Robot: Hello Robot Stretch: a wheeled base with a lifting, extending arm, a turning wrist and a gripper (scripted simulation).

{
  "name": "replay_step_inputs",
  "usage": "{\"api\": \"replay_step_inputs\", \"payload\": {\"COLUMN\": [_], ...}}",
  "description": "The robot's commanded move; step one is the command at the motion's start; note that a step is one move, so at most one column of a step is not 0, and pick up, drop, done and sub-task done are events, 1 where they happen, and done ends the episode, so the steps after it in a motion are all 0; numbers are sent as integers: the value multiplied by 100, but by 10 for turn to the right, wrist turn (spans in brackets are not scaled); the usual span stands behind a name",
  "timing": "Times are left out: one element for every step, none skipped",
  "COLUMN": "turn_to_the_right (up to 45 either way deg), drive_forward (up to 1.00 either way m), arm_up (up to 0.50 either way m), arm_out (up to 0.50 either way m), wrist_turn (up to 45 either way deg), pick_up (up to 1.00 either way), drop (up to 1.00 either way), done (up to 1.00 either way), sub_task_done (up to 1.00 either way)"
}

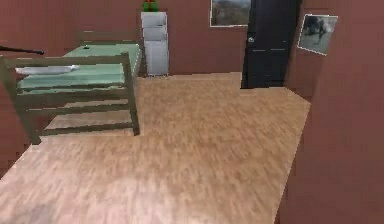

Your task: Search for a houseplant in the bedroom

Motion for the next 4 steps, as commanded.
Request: {"api": "replay_step_inputs", "payload": {"turn_to_the_right": [0, -390, 0, 450], "drive_forward": [75, 0, 10, 0], "arm_up": [0, 0, 0, 0], "arm_out": [0, 0, 0, 0], "wrist_turn": [0, 0, 0, 0], "pick_up": [0, 0, 0, 0], "drop": [0, 0, 0, 0], "done": [0, 0, 0, 0], "sub_task_done": [0, 0, 0, 0]}}
